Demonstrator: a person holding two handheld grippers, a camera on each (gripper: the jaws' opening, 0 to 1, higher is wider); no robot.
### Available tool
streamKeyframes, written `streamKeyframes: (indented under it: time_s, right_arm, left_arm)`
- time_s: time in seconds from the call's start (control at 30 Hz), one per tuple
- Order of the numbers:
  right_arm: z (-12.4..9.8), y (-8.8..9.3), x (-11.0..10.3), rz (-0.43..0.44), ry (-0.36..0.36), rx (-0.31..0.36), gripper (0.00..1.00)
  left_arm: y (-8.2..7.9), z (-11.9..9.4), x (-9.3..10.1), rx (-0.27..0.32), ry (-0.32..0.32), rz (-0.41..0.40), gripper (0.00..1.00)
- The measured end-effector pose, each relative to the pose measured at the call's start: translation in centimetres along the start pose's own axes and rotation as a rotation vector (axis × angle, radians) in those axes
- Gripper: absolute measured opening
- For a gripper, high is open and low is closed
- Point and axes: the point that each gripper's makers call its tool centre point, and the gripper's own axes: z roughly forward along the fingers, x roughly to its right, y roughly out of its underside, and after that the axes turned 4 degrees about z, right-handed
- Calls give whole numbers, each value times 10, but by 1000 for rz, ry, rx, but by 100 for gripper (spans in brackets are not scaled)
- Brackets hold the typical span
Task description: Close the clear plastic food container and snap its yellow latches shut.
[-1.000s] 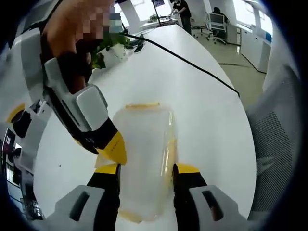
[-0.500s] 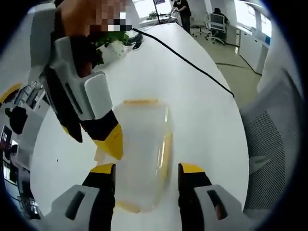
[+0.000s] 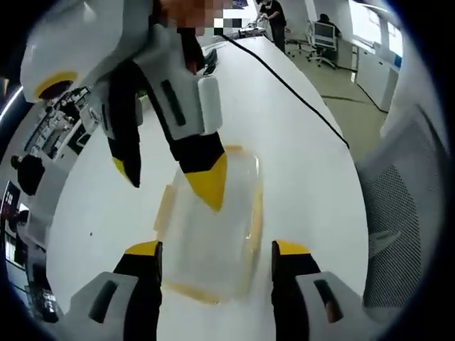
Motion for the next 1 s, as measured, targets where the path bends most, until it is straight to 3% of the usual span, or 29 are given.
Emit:
streamKeyframes:
  time_s: [0.53,1.0]
  right_arm:
    - [1,26,-22,51,-21,13,73]
    - [10,52,-25,3,6,-38,76]
  left_arm:
    - [15,0,-6,-31,16,-6,74]
    - [32,14,-10,-65,53,-2,78]
